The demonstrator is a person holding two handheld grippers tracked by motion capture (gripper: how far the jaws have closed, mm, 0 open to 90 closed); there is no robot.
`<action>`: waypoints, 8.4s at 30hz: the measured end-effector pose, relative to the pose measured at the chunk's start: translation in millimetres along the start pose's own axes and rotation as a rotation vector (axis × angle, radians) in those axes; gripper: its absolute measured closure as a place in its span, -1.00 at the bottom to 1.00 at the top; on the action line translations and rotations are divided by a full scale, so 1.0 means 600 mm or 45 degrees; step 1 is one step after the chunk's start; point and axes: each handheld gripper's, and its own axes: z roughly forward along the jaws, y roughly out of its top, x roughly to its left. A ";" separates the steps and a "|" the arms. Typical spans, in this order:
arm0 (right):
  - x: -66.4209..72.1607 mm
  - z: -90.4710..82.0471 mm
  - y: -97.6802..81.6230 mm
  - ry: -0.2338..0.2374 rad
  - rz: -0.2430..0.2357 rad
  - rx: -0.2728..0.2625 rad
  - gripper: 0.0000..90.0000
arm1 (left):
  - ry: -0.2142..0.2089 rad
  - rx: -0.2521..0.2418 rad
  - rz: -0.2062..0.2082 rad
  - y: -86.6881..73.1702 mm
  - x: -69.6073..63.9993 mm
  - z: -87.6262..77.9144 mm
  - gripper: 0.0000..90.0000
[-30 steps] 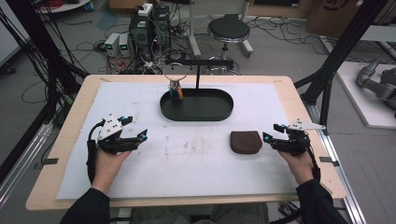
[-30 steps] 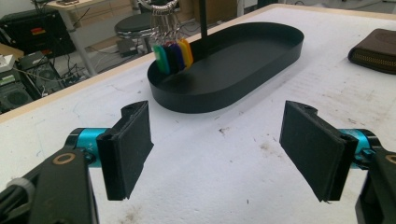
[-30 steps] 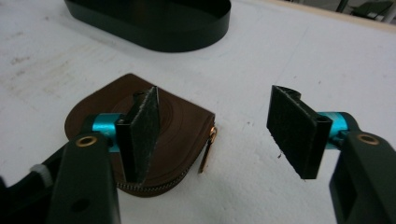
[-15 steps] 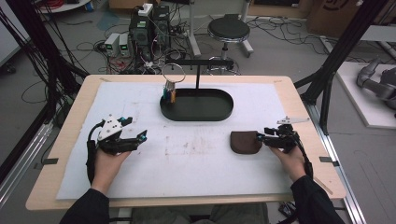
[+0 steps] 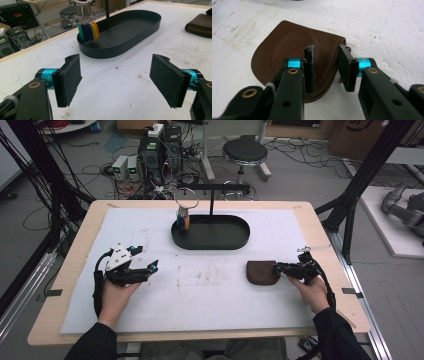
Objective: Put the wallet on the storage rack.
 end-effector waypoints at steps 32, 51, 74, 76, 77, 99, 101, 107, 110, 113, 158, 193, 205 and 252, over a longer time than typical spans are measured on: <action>0.079 -0.060 0.003 0.187 -0.547 -0.336 1.00 | -0.419 -0.095 -0.017 0.060 -0.098 0.102 -0.34; 0.076 -0.073 -0.006 0.277 -0.621 -0.303 1.00 | -0.840 0.009 -0.049 0.098 -0.192 0.265 -0.10; 0.061 -0.078 -0.009 0.290 -0.637 -0.269 1.00 | -1.058 0.096 -0.028 0.079 -0.224 0.343 0.42; 0.061 -0.079 -0.009 0.294 -0.632 -0.265 1.00 | -1.057 0.099 -0.007 0.081 -0.224 0.338 0.48; 0.060 -0.078 -0.009 0.295 -0.638 -0.265 1.00 | -1.065 0.100 0.004 0.082 -0.223 0.337 0.50; 0.082 -0.070 0.000 0.430 -0.613 -0.339 0.09 | -0.951 -0.036 0.201 0.112 -0.194 0.225 0.60; 0.087 -0.068 0.004 0.450 -0.608 -0.336 0.04 | -0.927 -0.031 0.213 0.114 -0.189 0.215 0.60; 0.114 -0.050 0.020 0.483 -0.607 -0.334 -0.09 | -0.889 0.019 0.289 0.116 -0.177 0.187 0.60; 0.129 -0.037 0.031 0.506 -0.620 -0.321 -0.10 | -0.865 0.033 0.319 0.118 -0.172 0.172 0.60; 0.145 -0.020 0.041 0.532 -0.631 -0.281 -0.09 | -0.857 0.044 0.337 0.118 -0.170 0.163 0.59; 0.176 -0.001 0.055 0.674 -0.655 -0.310 0.29 | -0.955 -0.240 0.025 0.086 -0.139 0.137 0.55; 0.156 -0.012 0.120 0.284 -0.610 -0.462 0.62 | -0.349 -0.077 0.001 0.025 -0.080 0.026 -0.34; 0.152 0.002 0.172 0.171 -0.585 -0.492 0.62 | -0.295 -0.096 -0.050 0.004 -0.070 0.013 -0.35; 0.140 0.226 0.209 -0.075 -0.433 -0.397 0.63 | -0.348 -0.144 -0.062 0.001 -0.070 0.008 -0.35</action>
